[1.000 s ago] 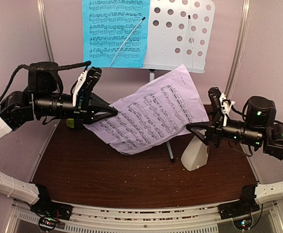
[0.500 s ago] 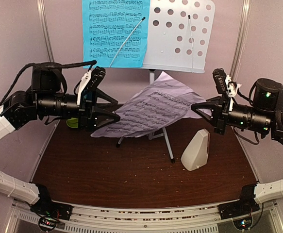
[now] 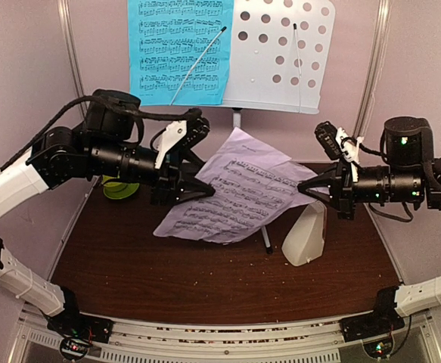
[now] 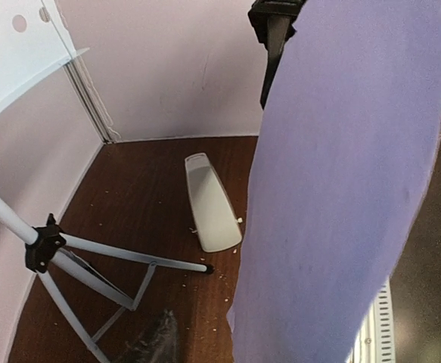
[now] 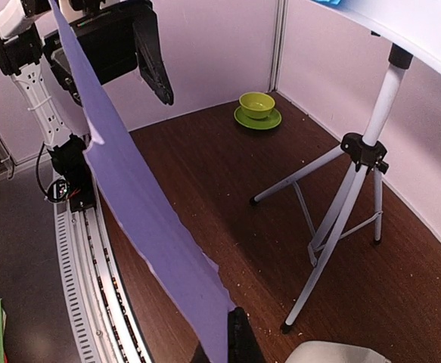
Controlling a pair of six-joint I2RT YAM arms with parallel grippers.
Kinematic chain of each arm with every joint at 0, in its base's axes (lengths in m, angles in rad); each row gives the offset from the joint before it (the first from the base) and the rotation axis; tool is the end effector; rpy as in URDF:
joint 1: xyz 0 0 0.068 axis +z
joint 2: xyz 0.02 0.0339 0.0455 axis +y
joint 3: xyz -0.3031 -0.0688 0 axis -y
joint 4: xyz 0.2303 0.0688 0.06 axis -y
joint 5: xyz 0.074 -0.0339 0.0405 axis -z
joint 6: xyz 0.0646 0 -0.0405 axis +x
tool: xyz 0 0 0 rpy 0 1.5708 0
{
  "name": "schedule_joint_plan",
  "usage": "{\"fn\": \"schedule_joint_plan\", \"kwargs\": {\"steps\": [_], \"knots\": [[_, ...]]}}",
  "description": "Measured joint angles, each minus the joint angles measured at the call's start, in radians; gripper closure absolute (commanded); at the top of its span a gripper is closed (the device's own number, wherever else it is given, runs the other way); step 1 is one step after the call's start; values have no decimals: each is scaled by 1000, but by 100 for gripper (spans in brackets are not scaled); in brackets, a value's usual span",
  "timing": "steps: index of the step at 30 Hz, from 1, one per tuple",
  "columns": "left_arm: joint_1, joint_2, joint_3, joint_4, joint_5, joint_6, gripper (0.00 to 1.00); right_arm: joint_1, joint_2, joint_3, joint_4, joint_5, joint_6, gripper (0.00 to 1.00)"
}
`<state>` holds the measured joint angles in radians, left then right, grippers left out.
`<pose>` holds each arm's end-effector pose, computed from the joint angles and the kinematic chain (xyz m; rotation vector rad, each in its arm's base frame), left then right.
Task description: Set up the instrument practice props
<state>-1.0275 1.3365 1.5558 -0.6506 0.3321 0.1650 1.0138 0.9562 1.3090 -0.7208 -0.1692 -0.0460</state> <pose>0.1288 -0.2541 0.4605 1.3506 1.5931 -0.8723 0.0801 0.1493 0.4475 -1.1204 1.6805 0.7951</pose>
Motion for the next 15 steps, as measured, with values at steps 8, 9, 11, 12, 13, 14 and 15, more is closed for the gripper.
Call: {"fn": "schedule_joint_plan", "kwargs": {"steps": [8,9,11,12,13,14,15], "knots": [[-32,45,16,14,4,-8,100,0,27,11,-51,-18,4,86],[-32,45,19,17,1,-11,100,0,26,11,-50,-17,8,73],[-32,45,32,21,0,-19,100,0,19,11,-41,-9,24,54],[-32,45,43,21,0,-26,100,0,13,10,-31,2,26,48],[-30,44,60,21,0,-35,100,-1,3,10,-14,17,30,40],[-28,44,78,23,2,-45,100,-3,-12,6,9,36,37,33],[-23,44,103,26,3,-57,100,-6,-28,0,34,54,43,28]]}}
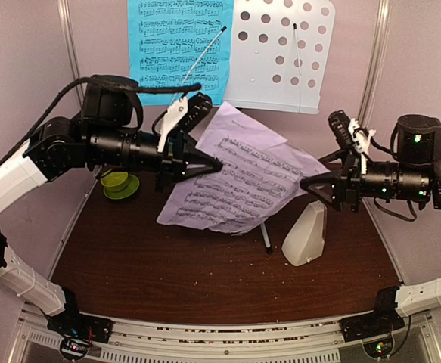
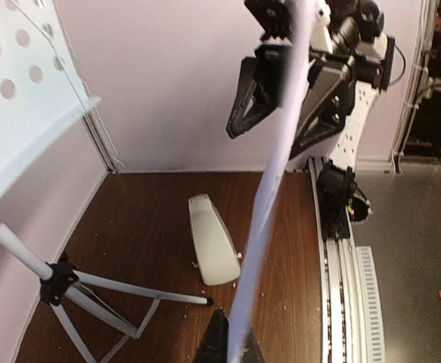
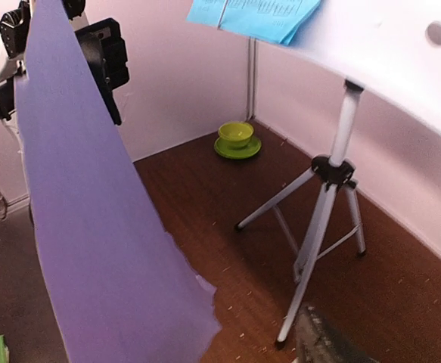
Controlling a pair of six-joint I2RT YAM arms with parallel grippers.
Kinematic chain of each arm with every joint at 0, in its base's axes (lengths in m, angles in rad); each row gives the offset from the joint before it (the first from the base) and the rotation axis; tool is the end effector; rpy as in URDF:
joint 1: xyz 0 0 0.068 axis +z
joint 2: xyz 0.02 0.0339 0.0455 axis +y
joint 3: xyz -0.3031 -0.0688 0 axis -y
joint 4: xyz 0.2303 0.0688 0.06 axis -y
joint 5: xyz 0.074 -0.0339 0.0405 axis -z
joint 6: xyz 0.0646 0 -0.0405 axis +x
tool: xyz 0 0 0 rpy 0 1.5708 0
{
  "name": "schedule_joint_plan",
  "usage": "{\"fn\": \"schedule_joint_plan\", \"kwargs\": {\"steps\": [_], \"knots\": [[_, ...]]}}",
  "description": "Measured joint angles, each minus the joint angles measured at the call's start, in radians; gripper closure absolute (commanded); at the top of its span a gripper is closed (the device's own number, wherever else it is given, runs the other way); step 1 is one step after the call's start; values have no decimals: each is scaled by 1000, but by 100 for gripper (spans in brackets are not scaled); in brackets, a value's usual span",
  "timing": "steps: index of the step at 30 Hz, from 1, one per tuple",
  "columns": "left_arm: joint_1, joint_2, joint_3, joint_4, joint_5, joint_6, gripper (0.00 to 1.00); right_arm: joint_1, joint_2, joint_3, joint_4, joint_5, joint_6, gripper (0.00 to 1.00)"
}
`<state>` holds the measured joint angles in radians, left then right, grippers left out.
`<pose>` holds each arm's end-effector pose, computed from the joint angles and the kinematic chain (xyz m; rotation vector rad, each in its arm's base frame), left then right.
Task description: Set up the instrument practice props
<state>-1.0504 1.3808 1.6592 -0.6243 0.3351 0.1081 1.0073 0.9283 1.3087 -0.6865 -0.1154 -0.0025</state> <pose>0.1281 -0.2663 0.4864 1.2943 1.5444 -0.9397 0.0801 0.1407 0.4557 -1.0165 1.6685 0.7875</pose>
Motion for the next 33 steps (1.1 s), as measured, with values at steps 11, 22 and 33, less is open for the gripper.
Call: {"fn": "schedule_joint_plan", "kwargs": {"steps": [11,22,33], "knots": [[50,121,458,13,-20,-126,100,-31,-99,-75,331,275,81,18],[145,328,757,146,-142,-301,100,-64,97,143,334,479,76,23],[159,417,819,298,-298,-311,100,-178,261,359,310,491,70,35]]}}
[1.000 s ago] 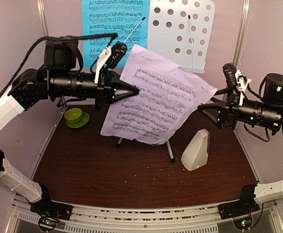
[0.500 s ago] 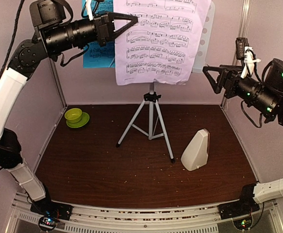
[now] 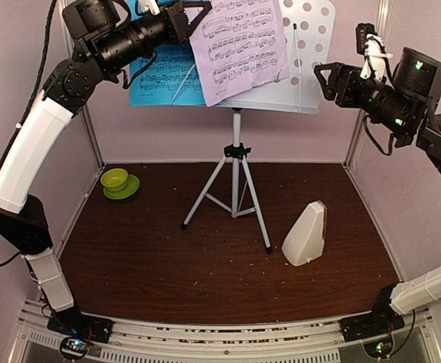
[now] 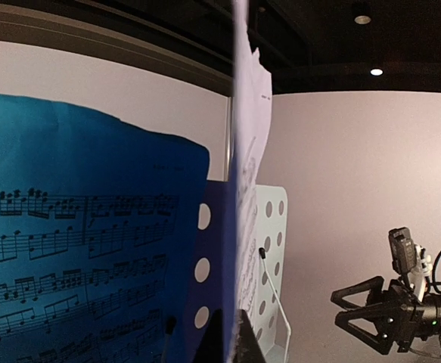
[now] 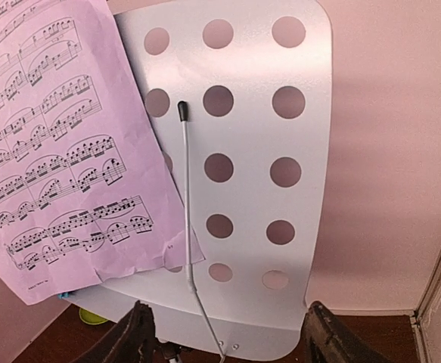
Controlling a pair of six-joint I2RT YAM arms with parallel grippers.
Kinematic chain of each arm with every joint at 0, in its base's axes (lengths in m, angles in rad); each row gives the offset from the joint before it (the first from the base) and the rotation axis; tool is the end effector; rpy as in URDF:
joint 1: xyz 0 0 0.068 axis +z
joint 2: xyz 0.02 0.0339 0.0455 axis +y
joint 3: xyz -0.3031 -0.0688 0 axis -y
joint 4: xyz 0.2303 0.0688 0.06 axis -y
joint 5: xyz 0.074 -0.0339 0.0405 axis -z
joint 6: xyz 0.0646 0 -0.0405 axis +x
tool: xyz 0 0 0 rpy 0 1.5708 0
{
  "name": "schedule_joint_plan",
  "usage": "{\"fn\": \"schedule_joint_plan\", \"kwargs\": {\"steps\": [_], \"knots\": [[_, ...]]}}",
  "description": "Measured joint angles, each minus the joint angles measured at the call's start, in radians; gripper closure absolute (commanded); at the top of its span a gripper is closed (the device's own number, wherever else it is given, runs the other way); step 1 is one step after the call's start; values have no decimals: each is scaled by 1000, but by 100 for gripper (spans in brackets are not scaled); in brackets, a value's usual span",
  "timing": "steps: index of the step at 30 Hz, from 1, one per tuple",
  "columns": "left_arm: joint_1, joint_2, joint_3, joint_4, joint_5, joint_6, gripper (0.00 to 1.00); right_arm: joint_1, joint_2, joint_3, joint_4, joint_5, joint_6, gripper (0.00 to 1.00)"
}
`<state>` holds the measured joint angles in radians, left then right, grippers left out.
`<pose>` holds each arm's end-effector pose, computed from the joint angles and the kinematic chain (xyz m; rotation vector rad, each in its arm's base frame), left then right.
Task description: Set up the instrument practice props
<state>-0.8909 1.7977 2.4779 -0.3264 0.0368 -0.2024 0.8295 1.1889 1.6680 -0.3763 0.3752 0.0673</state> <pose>0.2242 -0.2810 0.6483 0.4622 1.1892 -0.9717 0.1641 0.1442 0.5679 -0.2578 1.4689 0.4517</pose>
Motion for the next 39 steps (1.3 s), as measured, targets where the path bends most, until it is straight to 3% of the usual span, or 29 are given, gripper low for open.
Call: {"fn": "schedule_joint_plan", "kwargs": {"steps": [10,26,34,39], "knots": [[0,43,43,40,-18,77,100,-57,164,172,-26,-116,19,43],[0,43,45,43,-28,186,100,-72,280,293,-31,-166,26,77],[0,43,45,44,-44,215,100,-77,311,328,-38,-166,13,100],[0,43,45,56,-55,231,100,-77,312,331,-38,-159,-11,100]]}}
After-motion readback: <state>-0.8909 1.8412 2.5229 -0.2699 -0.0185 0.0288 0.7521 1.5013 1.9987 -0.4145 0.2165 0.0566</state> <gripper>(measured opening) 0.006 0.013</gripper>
